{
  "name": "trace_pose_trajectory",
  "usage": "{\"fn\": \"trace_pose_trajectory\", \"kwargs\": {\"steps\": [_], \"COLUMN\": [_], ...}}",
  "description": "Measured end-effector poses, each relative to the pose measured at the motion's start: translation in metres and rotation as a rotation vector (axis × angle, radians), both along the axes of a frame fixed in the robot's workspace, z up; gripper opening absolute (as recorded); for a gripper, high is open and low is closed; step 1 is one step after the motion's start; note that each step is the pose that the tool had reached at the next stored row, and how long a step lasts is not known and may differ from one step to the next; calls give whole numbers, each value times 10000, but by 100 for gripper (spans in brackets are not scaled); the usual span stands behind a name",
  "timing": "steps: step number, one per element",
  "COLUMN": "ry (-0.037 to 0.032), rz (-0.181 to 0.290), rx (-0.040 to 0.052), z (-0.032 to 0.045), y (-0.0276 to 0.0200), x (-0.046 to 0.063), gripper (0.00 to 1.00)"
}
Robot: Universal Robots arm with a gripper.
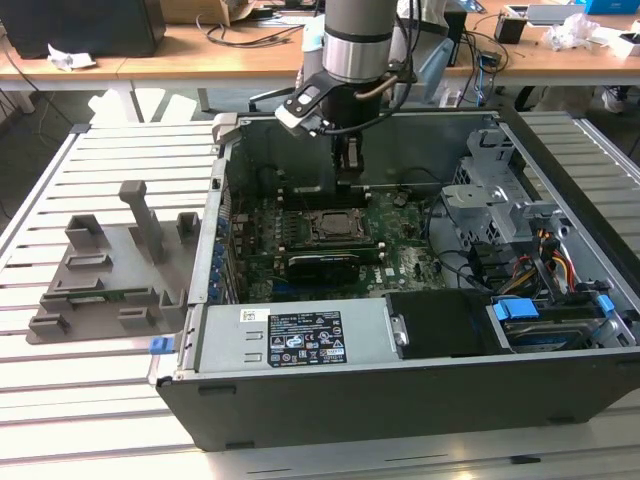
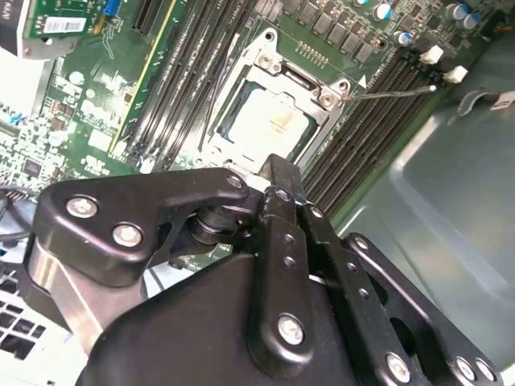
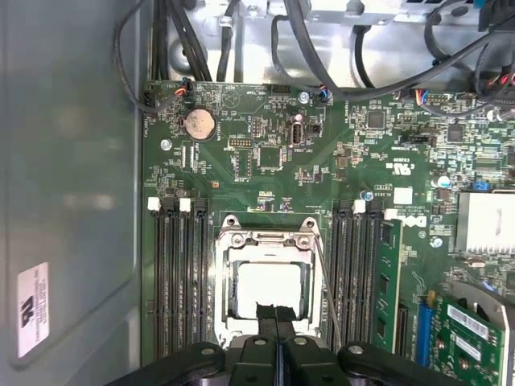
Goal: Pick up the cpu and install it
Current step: 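Close the cpu cover, then install the first cpu locking lever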
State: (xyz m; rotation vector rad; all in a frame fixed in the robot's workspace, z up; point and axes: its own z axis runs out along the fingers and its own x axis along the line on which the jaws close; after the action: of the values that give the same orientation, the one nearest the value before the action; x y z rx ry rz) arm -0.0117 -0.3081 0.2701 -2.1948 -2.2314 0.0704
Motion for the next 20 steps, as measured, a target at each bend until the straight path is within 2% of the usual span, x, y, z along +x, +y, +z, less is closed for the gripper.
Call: {"fn": "trace_pose_trajectory", "kwargs": {"steps": [5,20], "ry": [0,0], "rz": [0,0], "rx": [0,0], "z": [131,144], "y": [0,0], "x": [0,0], "gripper": [11,11]}}
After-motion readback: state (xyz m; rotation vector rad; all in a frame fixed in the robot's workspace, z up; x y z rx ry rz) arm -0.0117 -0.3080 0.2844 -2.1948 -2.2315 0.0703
